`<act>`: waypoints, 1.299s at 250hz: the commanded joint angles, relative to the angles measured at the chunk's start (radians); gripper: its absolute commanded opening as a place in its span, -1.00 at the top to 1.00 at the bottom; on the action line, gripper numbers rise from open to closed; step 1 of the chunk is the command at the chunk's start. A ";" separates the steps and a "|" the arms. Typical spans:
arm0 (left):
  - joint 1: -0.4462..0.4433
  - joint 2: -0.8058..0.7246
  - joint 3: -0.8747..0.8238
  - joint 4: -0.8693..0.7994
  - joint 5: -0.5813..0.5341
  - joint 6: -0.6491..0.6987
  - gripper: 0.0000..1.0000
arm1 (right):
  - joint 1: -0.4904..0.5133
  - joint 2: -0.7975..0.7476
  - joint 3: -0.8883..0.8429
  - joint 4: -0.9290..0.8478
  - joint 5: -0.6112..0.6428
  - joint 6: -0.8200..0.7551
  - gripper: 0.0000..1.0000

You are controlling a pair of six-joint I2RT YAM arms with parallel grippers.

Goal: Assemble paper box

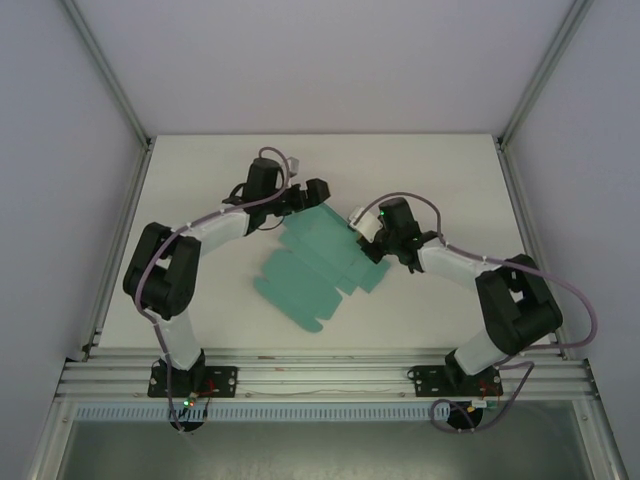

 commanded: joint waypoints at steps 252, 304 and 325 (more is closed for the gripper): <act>-0.096 -0.084 -0.006 -0.135 -0.044 0.179 0.30 | 0.095 -0.064 0.048 0.066 0.155 -0.056 1.00; -0.105 -0.105 -0.015 -0.148 -0.094 0.177 0.07 | 0.115 -0.063 0.044 0.085 0.224 -0.062 1.00; -0.100 -0.151 -0.047 -0.173 -0.146 0.198 -0.13 | 0.114 -0.073 0.033 0.093 0.258 -0.063 1.00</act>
